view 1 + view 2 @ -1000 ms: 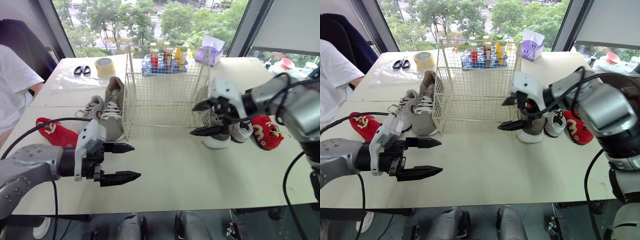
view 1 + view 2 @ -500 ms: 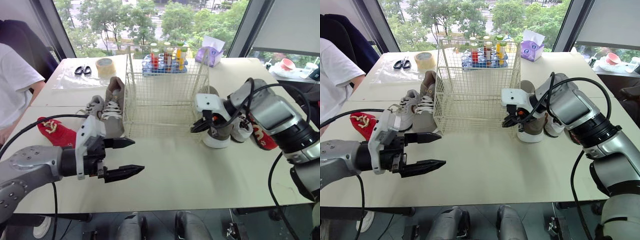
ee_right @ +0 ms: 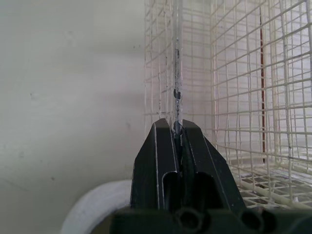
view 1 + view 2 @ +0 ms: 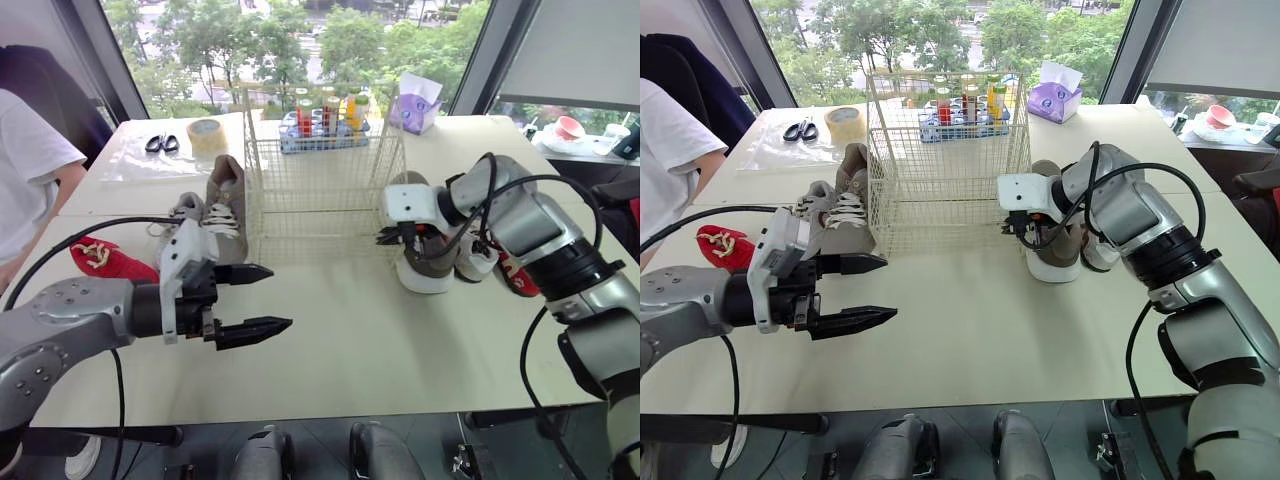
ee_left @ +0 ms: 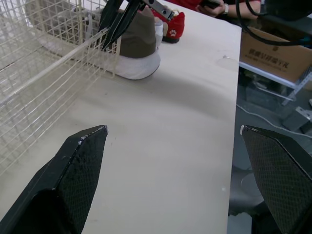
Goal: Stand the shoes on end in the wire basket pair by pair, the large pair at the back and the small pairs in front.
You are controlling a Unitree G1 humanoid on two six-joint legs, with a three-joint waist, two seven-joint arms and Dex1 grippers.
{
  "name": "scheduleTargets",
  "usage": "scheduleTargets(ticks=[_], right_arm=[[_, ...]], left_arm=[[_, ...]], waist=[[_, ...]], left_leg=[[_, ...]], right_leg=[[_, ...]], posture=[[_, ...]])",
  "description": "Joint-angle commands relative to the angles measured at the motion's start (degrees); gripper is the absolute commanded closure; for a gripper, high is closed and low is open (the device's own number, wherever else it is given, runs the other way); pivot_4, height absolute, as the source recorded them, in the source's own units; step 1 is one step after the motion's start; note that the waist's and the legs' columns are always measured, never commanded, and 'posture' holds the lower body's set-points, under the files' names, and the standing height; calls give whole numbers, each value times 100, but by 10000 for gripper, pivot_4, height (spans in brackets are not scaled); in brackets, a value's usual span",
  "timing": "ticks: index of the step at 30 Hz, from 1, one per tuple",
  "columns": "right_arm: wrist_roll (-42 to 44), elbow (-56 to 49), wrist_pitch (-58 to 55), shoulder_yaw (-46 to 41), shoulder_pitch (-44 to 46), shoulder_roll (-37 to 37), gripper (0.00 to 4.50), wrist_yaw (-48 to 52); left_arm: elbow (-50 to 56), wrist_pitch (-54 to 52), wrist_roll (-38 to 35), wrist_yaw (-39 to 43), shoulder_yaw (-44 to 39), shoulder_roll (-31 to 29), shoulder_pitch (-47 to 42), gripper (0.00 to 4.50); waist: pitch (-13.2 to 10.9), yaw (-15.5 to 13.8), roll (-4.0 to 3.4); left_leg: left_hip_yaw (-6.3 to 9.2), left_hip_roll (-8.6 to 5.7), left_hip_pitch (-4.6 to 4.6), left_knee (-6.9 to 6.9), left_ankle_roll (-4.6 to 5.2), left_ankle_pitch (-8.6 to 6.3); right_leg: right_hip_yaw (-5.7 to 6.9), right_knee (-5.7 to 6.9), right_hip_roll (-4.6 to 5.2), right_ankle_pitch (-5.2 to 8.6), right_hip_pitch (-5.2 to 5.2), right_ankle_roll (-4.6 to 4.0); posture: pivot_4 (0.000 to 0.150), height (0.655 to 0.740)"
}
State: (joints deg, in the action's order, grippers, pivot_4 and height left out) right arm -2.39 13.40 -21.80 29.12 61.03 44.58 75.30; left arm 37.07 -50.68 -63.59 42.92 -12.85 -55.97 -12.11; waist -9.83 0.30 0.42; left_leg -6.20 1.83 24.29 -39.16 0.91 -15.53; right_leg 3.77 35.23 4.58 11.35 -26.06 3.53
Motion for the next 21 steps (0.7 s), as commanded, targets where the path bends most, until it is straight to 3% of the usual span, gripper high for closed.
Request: scheduleTargets(ticks=[1,9,21], right_arm=[[51,-446,-185,-342,3,74,44557,128],[342,-1565,-530,-606,-464,400,44557,546],[274,-1374,-645,-586,-357,-45,44557,366]], left_arm=[[-8,93,62,124,-61,-15,-38,0],[-48,64,70,188,-20,47,-33,0],[-84,122,245,277,41,184,-10,0]], waist=[[0,7,0],[0,27,0],[0,58,1]], left_leg=[[3,0,5,0,-1,1],[0,0,12,0,1,-1],[-1,0,9,0,-1,1]], right_leg=[[1,2,0,0,-4,0],[0,0,3,1,-11,3],[-1,12,-2,1,-18,3]], posture=[[1500,7400],[1500,7400],[1500,7400]])
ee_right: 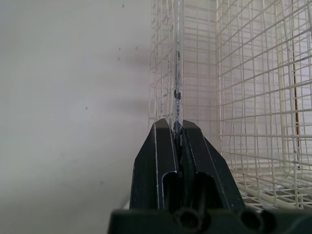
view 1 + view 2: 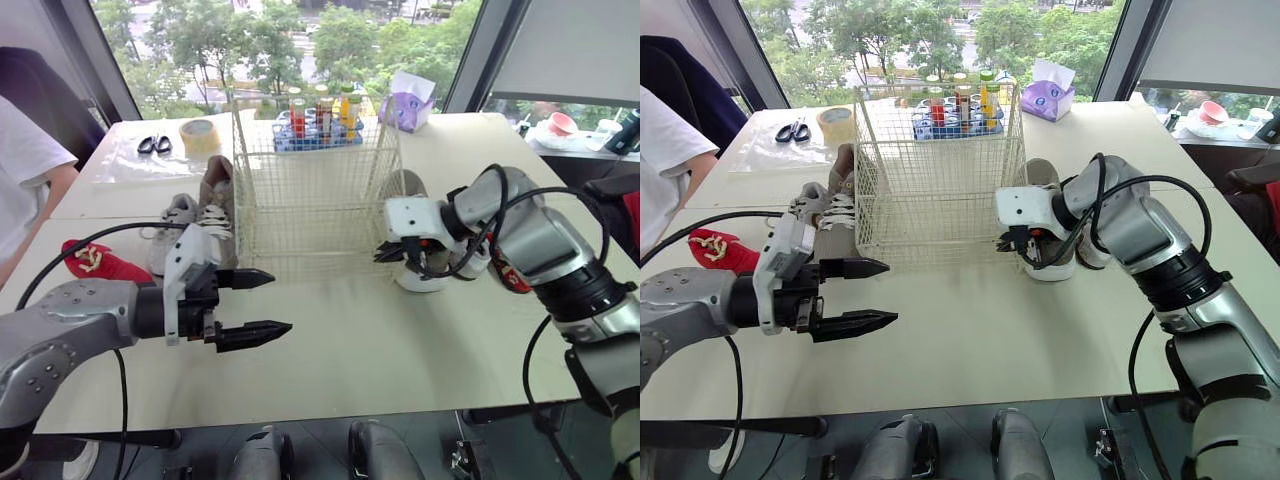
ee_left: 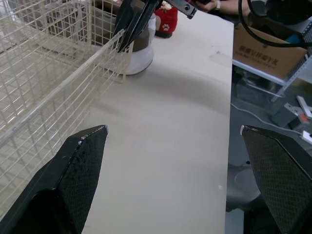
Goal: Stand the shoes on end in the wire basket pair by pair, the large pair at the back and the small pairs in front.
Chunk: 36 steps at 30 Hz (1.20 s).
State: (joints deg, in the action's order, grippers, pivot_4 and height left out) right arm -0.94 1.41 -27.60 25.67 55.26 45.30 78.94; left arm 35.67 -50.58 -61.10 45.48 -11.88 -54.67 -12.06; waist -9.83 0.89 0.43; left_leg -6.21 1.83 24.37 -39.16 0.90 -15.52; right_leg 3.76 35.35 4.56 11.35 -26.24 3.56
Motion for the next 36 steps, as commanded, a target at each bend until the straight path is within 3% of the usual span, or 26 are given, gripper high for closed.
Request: scheduleTargets(ticks=[1,3,4,6,12,15,18,21,24,27,32,36], right_arm=[[130,-185,-89,-245,218,-139,44557,-1],[100,-191,-89,-247,198,-148,44557,-5],[77,-189,-80,-248,186,-144,41769,-13],[66,-238,-56,-255,134,-96,34504,20],[216,-471,-650,-628,119,-35,5035,-210],[783,-794,-1543,-1376,187,-25,5035,-399],[1578,-1336,-2672,-2745,231,-245,5035,-1016],[1406,-2220,-2715,-4304,-39,-1045,5035,-2937],[1562,-2830,-4967,-4922,-243,-1282,5035,-3560],[1717,-3355,-6195,-5401,-459,-1599,5035,-3897],[1307,-4499,-6325,-5680,-1840,-2114,5035,-4855],[1161,-4924,-5613,-5779,-2588,-2485,5035,-5386]], left_arm=[[68,102,-21,16,-72,72,-3,0],[81,82,-39,16,-93,96,8,0],[78,65,-62,20,-101,104,8,0],[69,39,-119,29,-129,110,11,0],[26,-22,-325,-6,-182,140,-19,0],[-72,-62,-508,-52,-307,155,10,0],[-223,-139,-837,-162,-486,176,36,0],[-400,-146,-1151,-583,-457,485,-86,0],[-294,-183,-1422,-1004,-150,923,-190,0],[-194,-209,-1439,-1347,143,1228,-288,0],[-217,-230,-1203,-1330,621,1493,-393,0],[-228,-154,-833,-1175,815,1463,-388,0]], waist=[[0,-1,0],[0,-2,0],[0,-2,0],[0,-10,0],[0,-38,0],[0,-36,1],[0,-33,1],[3,-36,3],[14,-84,20],[18,-110,26],[18,-154,25],[18,-144,25]], left_leg=[[0,0,0,0,0,0],[0,0,0,0,0,0],[0,0,0,0,0,0],[1,0,0,0,1,0],[3,0,0,-3,1,0],[4,1,1,-4,1,0],[6,3,1,-4,8,-3],[10,5,-1,-3,14,-7],[17,5,-2,-4,7,-3],[16,4,-11,-6,22,-11],[20,-2,-17,0,26,-13],[15,-7,-19,-2,26,-12]], right_leg=[[0,0,0,0,0,0],[0,0,0,0,0,0],[0,1,0,0,0,0],[0,1,0,0,0,0],[-1,2,4,0,3,-1],[-1,2,5,0,5,0],[-1,5,4,0,3,0],[-1,11,4,-9,4,15],[0,16,7,-11,10,18],[-1,10,11,-10,24,14],[0,14,1,-1,26,0],[-4,13,2,0,27,-1]], posture=[[1500,7400],[1500,7400],[1500,7400],[1500,7400],[1500,7400],[1500,7400],[1500,7400],[1500,7400],[1500,7400],[1500,7400],[1500,7400],[1500,7400]])
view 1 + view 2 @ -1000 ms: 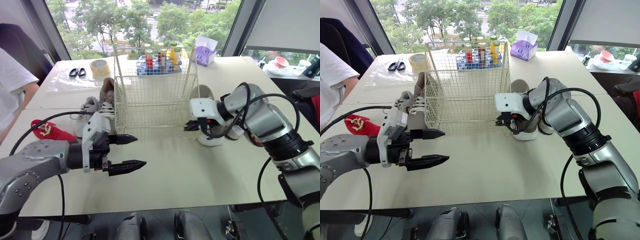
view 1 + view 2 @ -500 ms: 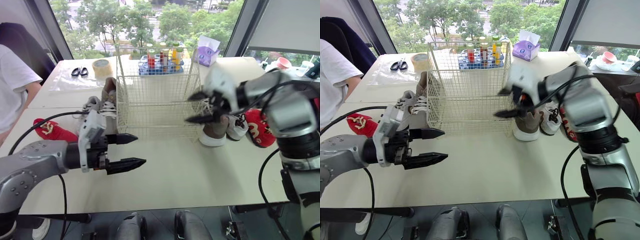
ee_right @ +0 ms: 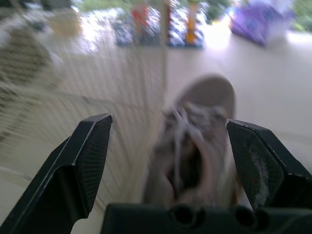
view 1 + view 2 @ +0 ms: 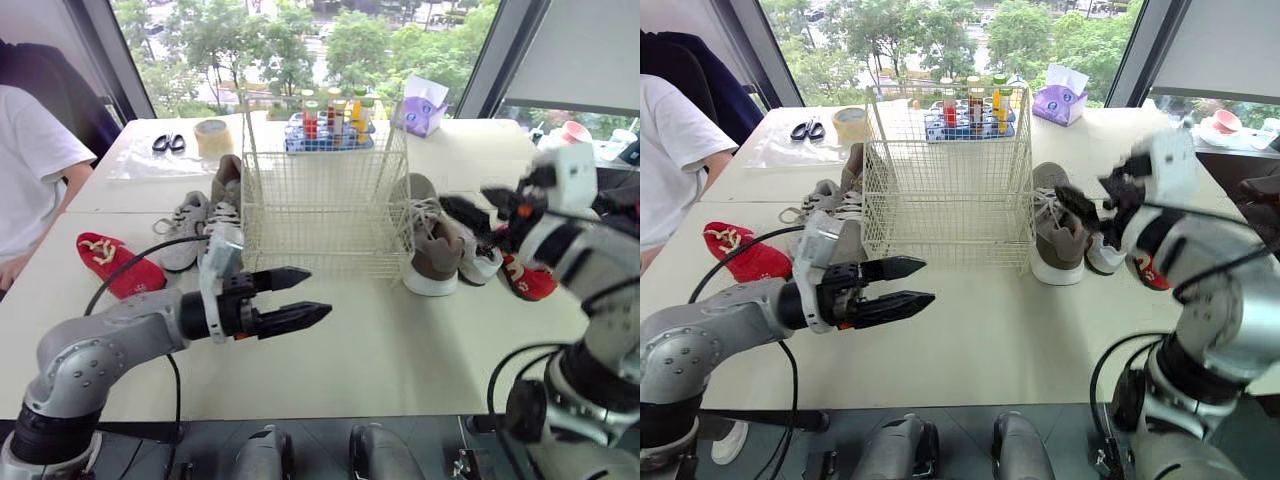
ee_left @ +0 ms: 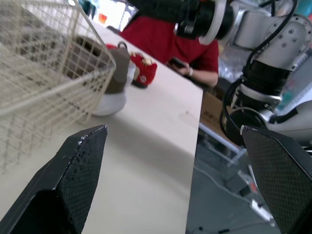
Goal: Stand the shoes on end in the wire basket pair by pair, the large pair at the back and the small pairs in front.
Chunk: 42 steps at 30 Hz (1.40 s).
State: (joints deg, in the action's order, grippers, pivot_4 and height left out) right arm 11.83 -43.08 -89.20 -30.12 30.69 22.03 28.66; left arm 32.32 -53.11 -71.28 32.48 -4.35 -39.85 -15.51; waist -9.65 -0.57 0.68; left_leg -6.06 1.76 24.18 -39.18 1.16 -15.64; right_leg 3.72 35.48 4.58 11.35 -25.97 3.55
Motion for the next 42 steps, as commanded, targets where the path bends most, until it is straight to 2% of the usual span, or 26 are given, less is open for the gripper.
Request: scheduleTargets(ticks=[1,4,11,16,26,29,32,34,35,37,39,42], right_arm=[[-137,-550,749,-206,-271,-255,5035,-468],[148,-811,761,-320,-586,-867,5035,-505],[336,-765,1347,453,-1404,-1020,5035,-671],[249,-62,2183,878,-1680,-962,5035,-906],[-147,1757,4100,1554,-1685,-953,5035,-1323],[-185,1984,4401,1703,-1813,-960,5035,-1392],[-229,2085,4566,1747,-1947,-1000,13074,-1565],[-264,2124,4658,1831,-2020,-1003,22231,-1647],[-256,2108,4659,1854,-2047,-1003,25187,-1679],[-248,2062,4644,1906,-2081,-978,35298,-1733],[-217,2033,4615,1944,-2105,-984,42337,-1782],[-184,1960,4551,1978,-2122,-998,43080,-1857]], left_arm=[[85,102,214,153,72,-10,-46,0],[-13,121,337,238,91,5,-84,0],[32,100,470,330,60,-8,-8,0],[185,84,459,318,-61,-124,193,0],[350,179,623,190,-54,-106,384,0],[360,191,642,178,-64,-103,407,0],[376,196,636,167,-88,-117,433,0],[378,201,647,160,-88,-115,441,0],[376,203,654,156,-82,-112,436,0],[352,204,667,157,-72,-105,405,0],[306,203,683,182,-62,-106,358,0],[238,198,725,238,-30,-104,261,0]], waist=[[0,11,0],[0,34,0],[0,32,0],[0,38,-1],[0,95,-1],[0,132,0],[0,129,0],[1,128,0],[2,128,2],[3,124,4],[3,123,5],[4,123,5]], left_leg=[[0,0,-2,0,0,1],[4,4,-13,1,-1,1],[5,7,-22,4,0,0],[7,8,-25,5,0,0],[7,8,-25,6,1,0],[8,10,-27,7,1,-1],[9,11,-29,8,2,-1],[10,13,-40,8,3,-2],[10,15,-54,9,5,-5],[10,16,-70,11,8,-9],[10,16,-70,11,9,-9],[10,16,-70,13,10,-10]], right_leg=[[0,0,-1,0,1,-1],[0,-1,-8,2,10,-1],[0,-9,-3,6,24,-5],[0,-11,-3,8,26,-8],[0,-16,-4,11,28,-12],[0,-17,-4,13,29,-10],[0,-17,-5,14,32,-8],[1,-19,-4,15,44,-6],[1,-25,-4,16,58,-7],[2,-31,-1,22,76,-11],[2,-31,3,23,76,-12],[2,-32,5,23,75,-12]], posture=[[1500,7400],[1500,7400],[1500,7400],[1500,7400],[1500,7400],[1500,7400],[1500,7400],[1500,7400],[1500,7400],[1500,7400],[1500,7400],[1500,7400]])
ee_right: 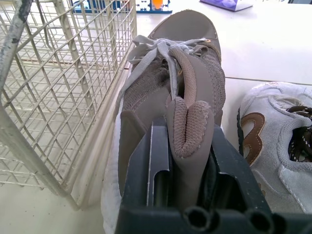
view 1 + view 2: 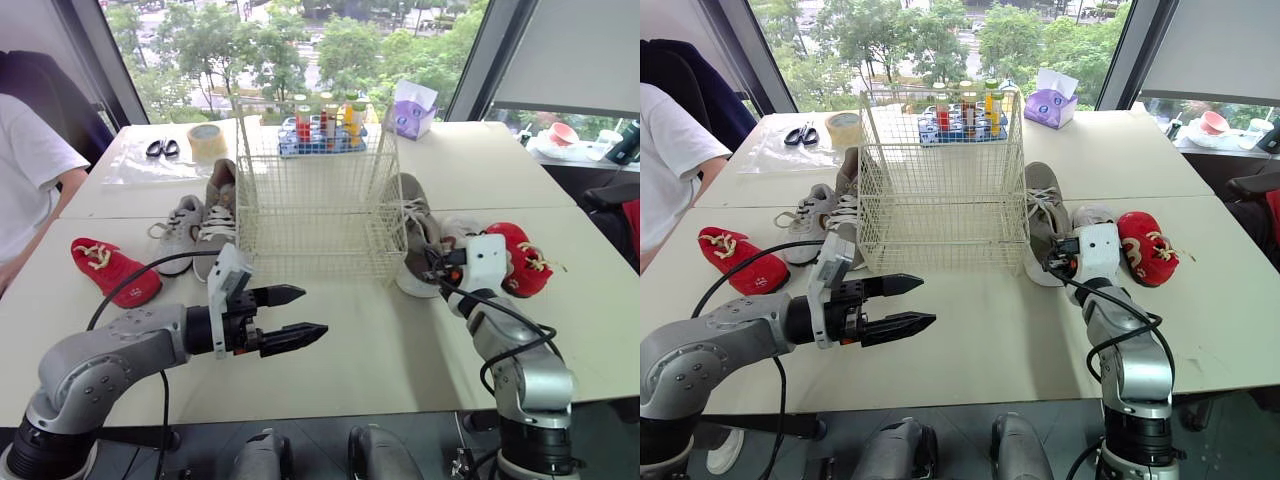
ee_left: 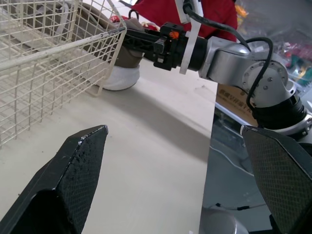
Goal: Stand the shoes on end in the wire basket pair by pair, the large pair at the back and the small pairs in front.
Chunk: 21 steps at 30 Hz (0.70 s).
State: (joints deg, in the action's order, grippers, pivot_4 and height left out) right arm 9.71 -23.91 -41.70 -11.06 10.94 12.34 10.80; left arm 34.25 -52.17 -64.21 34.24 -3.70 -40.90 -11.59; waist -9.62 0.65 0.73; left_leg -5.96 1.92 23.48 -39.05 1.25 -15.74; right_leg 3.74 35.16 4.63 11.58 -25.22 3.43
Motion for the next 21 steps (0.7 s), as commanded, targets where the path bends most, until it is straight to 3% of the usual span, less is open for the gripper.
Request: scheduleTargets(ticks=[1,11,18,21], right_arm=[[1,-4,-151,76,-81,-9,43082,-114],[-345,-518,733,-505,1718,390,43082,-982],[-318,107,1312,-641,3426,1753,43082,-376],[396,884,1531,-769,4383,2296,43082,624]], left_arm=[[6,97,20,83,-94,2,-178,0],[-602,-96,-602,-54,-416,94,-850,0],[-1377,-261,-1651,-521,-980,154,-1761,0],[-2137,-208,-1718,-709,-1413,-115,-2406,0]], waist=[[0,2,0],[-37,-1,-45],[-42,12,-39],[-48,16,-36]], left_leg=[[0,0,0,1,0,0],[-4,-5,36,3,2,2],[-5,-10,62,1,3,3],[-6,-13,61,-1,4,3]], right_leg=[[0,0,0,0,0,0],[-3,4,-3,1,-38,4],[-2,4,-3,-5,-58,22],[-2,5,-5,-9,-58,29]], posture=[[1500,7400],[1500,7400],[1500,7400],[1500,7400]])
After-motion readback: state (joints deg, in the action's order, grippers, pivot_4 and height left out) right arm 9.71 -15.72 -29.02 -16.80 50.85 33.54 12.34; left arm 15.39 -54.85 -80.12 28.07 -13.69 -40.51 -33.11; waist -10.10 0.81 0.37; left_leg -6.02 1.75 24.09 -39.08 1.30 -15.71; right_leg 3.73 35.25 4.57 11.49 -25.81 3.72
